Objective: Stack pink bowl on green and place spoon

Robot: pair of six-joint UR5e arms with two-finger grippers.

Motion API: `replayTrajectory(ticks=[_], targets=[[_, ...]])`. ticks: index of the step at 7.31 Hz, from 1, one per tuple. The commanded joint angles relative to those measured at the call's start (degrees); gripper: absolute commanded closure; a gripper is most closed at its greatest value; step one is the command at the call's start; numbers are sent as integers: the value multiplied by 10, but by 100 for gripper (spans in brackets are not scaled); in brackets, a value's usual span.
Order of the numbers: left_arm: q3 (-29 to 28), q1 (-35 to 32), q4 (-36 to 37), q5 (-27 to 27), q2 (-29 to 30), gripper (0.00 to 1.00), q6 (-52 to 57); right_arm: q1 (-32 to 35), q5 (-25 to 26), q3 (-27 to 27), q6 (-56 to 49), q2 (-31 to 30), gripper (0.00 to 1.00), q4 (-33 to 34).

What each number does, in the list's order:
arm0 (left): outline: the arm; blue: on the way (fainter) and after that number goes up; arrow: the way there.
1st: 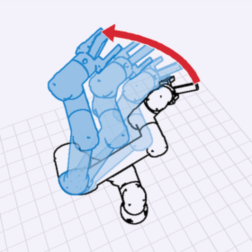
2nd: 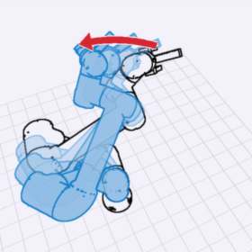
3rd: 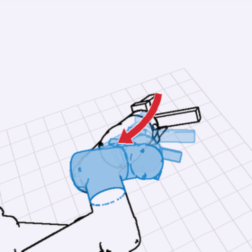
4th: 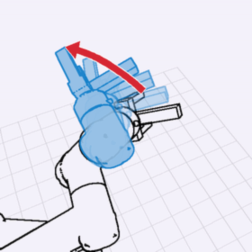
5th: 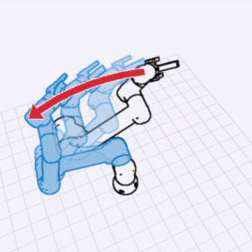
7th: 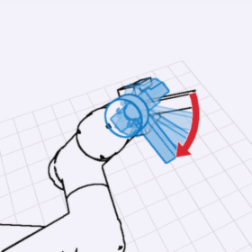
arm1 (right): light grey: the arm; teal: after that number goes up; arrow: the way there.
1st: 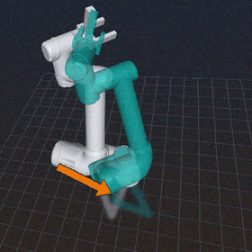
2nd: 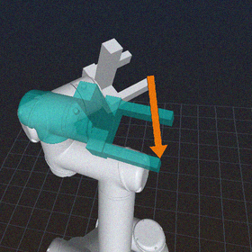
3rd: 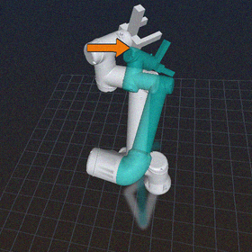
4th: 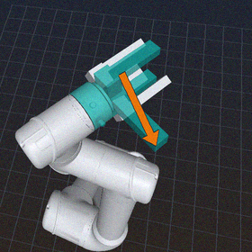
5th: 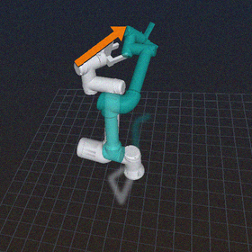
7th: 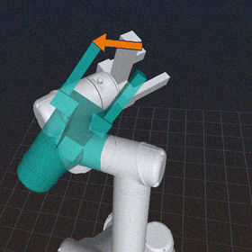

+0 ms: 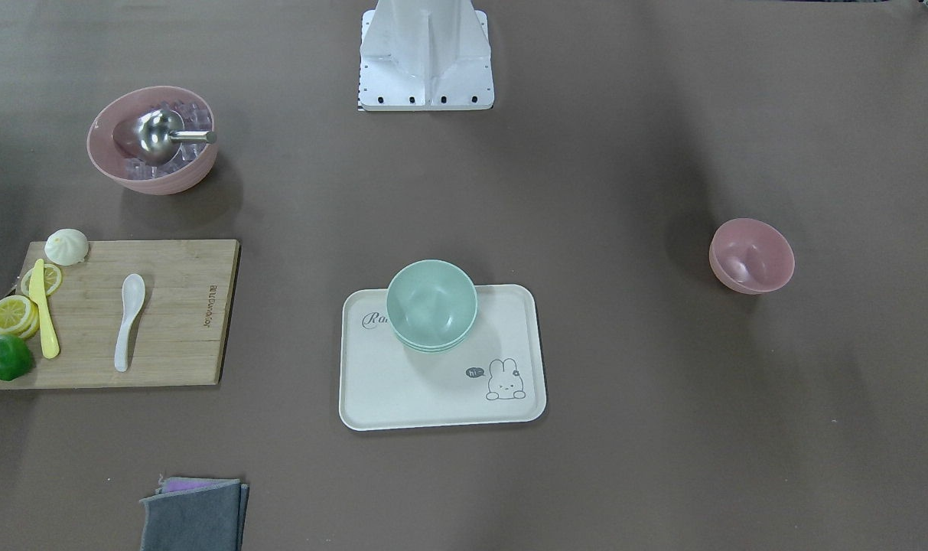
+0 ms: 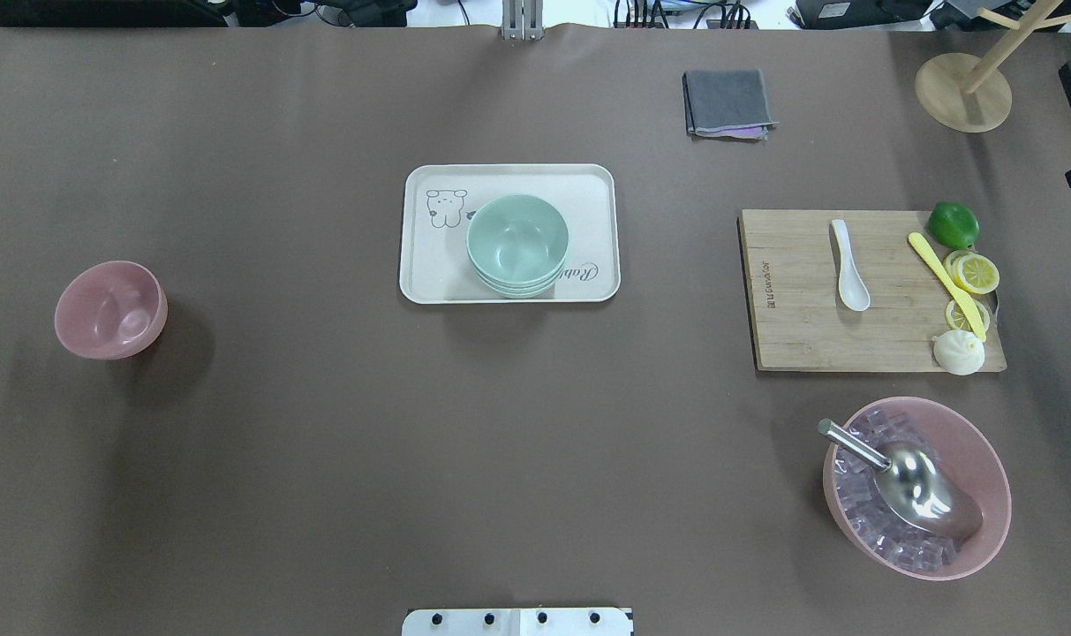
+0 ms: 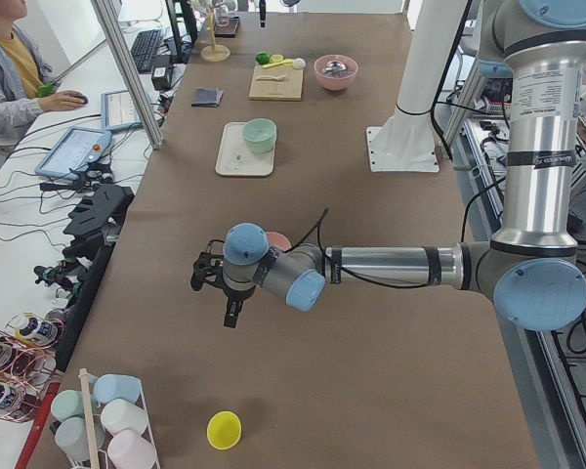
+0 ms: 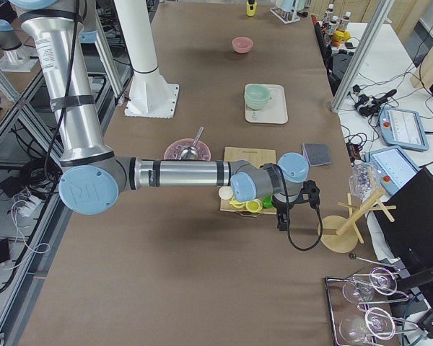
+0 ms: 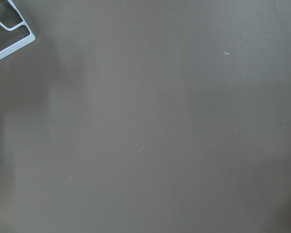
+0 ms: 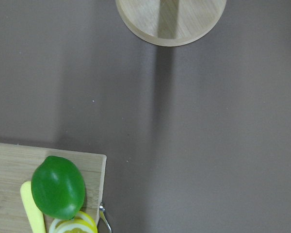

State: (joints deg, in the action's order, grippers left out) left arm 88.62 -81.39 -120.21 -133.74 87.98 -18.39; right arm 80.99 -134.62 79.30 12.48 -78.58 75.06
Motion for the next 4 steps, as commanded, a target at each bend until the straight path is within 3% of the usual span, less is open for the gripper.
replayTrajectory(ticks=[1, 4], targets=[[0, 3, 1, -1, -2, 2, -2, 0, -1, 0, 1, -3, 0, -4], [1, 7, 0, -1, -2, 2, -2, 0, 1, 0, 4, -4, 0, -5]])
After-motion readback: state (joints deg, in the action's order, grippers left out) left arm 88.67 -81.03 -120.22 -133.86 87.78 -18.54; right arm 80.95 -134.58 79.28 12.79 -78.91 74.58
